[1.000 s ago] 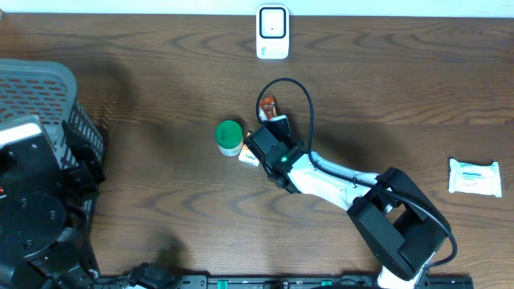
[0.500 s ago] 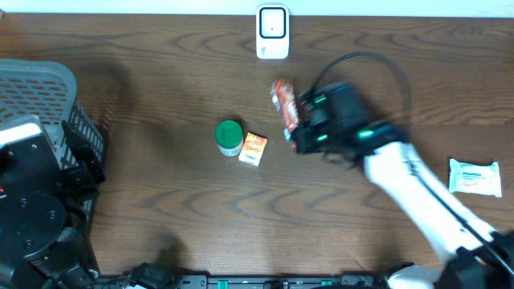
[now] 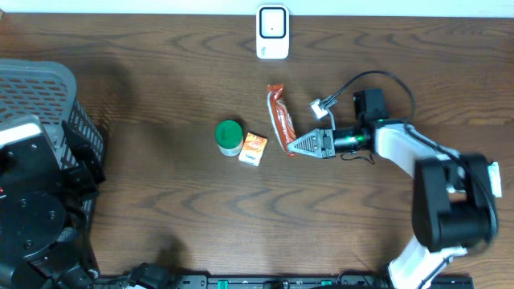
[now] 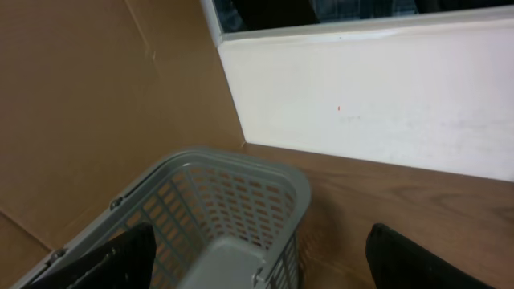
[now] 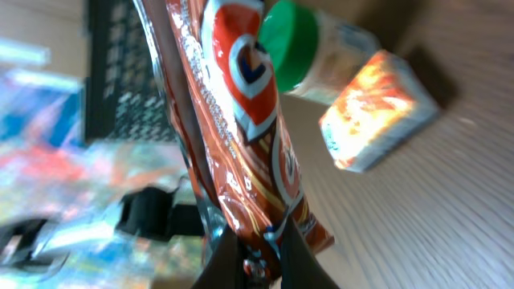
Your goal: Scan the item barcode
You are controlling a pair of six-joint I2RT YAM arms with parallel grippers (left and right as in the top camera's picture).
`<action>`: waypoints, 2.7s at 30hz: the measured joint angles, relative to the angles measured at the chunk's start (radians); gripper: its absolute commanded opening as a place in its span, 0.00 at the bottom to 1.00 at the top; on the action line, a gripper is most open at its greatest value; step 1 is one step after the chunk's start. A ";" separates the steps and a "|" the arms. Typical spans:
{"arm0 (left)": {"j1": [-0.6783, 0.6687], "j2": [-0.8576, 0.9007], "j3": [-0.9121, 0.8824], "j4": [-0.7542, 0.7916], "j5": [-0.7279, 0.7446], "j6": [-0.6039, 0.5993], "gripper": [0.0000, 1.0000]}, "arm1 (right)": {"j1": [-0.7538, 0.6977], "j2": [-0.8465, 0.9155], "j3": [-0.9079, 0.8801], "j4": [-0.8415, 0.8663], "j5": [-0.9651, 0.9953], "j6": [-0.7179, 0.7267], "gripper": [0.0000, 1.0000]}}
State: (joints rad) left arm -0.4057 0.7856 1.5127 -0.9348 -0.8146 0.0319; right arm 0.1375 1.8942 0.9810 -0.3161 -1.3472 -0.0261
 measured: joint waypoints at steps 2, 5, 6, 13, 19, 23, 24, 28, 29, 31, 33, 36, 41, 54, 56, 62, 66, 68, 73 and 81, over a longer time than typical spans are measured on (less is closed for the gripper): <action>0.000 0.000 0.000 -0.001 0.000 0.000 0.84 | 0.000 0.071 0.000 0.087 -0.061 0.016 0.02; 0.000 0.000 0.000 -0.001 0.000 0.000 0.84 | -0.001 0.166 -0.002 0.203 -0.114 0.070 0.04; 0.000 0.000 0.000 -0.001 0.000 0.000 0.84 | -0.001 0.192 -0.002 0.229 -0.124 0.087 0.05; 0.000 0.000 0.000 -0.001 0.000 -0.002 0.84 | -0.030 0.311 -0.002 0.277 -0.177 0.149 0.99; 0.000 0.000 0.000 -0.001 0.000 -0.002 0.84 | -0.048 0.274 0.024 0.285 -0.188 0.236 0.99; 0.000 0.000 0.000 -0.001 0.000 -0.002 0.84 | -0.061 0.274 0.024 0.284 -0.181 0.266 0.99; 0.000 0.000 0.000 -0.001 0.000 -0.002 0.84 | -0.064 0.272 0.025 0.284 -0.177 0.273 0.99; 0.000 0.000 0.000 -0.001 0.000 -0.002 0.84 | -0.068 0.238 0.029 0.282 -0.056 0.309 0.99; 0.000 0.000 0.000 -0.001 0.000 -0.002 0.84 | -0.067 0.221 0.036 0.281 0.020 0.320 0.99; 0.000 0.000 0.000 -0.001 0.000 -0.002 0.84 | -0.063 0.208 0.053 0.283 0.112 0.330 0.99; 0.000 0.000 0.000 -0.001 0.000 -0.002 0.84 | -0.055 0.203 0.085 0.291 0.211 0.333 0.99; 0.000 0.000 0.000 -0.001 0.000 -0.002 0.84 | -0.023 0.200 0.126 0.296 0.317 0.329 0.99; 0.000 0.000 0.000 -0.001 0.000 -0.002 0.84 | 0.058 0.200 0.187 0.311 0.499 0.295 0.99; 0.000 0.000 0.000 -0.001 0.000 -0.002 0.84 | 0.088 0.444 0.481 0.343 0.387 0.248 0.87; 0.000 0.000 0.000 -0.001 0.000 -0.002 0.84 | 0.086 0.468 0.512 0.308 0.341 0.237 0.86; 0.000 0.000 0.000 -0.001 0.000 -0.002 0.84 | 0.082 0.461 0.536 0.078 0.279 0.115 0.89; 0.000 0.000 0.000 -0.001 0.000 -0.002 0.84 | 0.076 0.455 0.539 -0.027 0.247 0.016 0.92; 0.000 0.000 0.000 -0.001 0.000 -0.002 0.84 | 0.075 0.454 0.539 -0.047 0.242 -0.019 0.96; 0.000 0.000 0.000 -0.001 0.000 -0.002 0.84 | 0.075 0.448 0.536 -0.053 0.235 -0.044 0.99; 0.000 0.000 0.000 -0.001 0.000 -0.002 0.84 | 0.083 0.447 0.531 -0.026 0.259 -0.044 0.95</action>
State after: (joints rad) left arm -0.4057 0.7856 1.5127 -0.9356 -0.8146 0.0296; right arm 0.2203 2.3409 1.5124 -0.3424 -1.0882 -0.0700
